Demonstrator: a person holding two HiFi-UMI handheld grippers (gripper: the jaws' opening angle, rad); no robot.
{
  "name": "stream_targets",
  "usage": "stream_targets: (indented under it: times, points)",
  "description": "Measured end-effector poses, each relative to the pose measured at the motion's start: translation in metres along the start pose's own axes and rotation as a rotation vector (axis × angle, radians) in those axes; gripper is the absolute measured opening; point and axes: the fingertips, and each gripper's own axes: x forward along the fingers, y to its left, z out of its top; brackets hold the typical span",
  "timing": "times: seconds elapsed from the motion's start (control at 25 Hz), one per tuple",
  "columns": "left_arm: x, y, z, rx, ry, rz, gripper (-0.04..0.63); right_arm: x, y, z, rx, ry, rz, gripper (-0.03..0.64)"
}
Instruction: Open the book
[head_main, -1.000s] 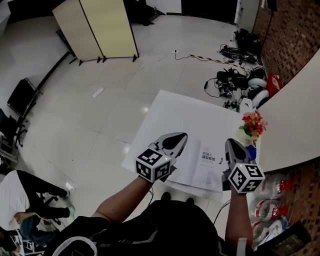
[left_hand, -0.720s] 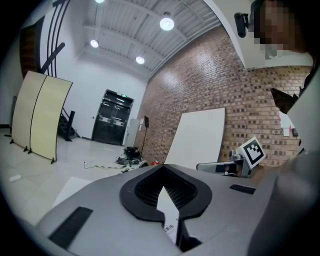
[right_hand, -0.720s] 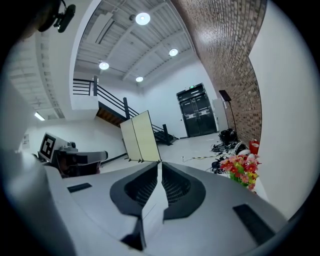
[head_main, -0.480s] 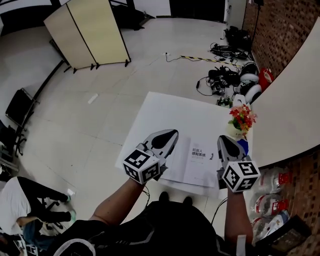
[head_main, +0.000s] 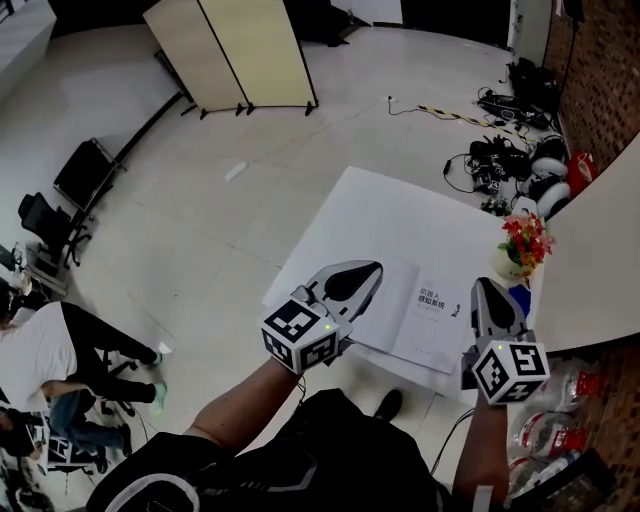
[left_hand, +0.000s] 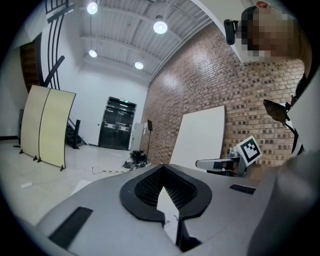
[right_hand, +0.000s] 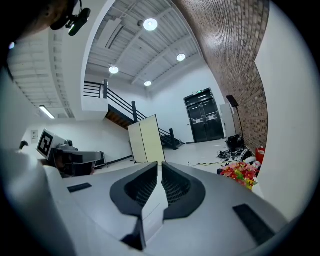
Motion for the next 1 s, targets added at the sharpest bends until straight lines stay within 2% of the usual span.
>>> stream_targets:
  times: [0.28,0.44,0.64,0.84,1.0]
  points:
    - [-0.077,0.001,-0.005,0.022,-0.026,-0.012,0.002,-0.035,0.059,0.004,-0.035,-0.045,-0.071,0.017]
    - [-0.135,-0.003,-0.027,0.027,-0.009,-0.062,0.002,-0.061,0.121,-0.012,-0.057,-0.047,-0.087,0.017]
    - [-0.192,-0.007,-0.038,-0.007,-0.015,-0.121,0.002,-0.094,0.185,-0.027,-0.070,-0.020,-0.118,0.017]
    - [-0.233,-0.030,-0.039,-0.010,-0.037,-0.132,0.002,-0.139,0.217,-0.024,-0.095,-0.055,-0.160,0.017]
    - [-0.262,-0.060,-0.041,-0.016,-0.044,-0.128,0.002,-0.173,0.240,-0.027,-0.102,-0.059,-0.132,0.017]
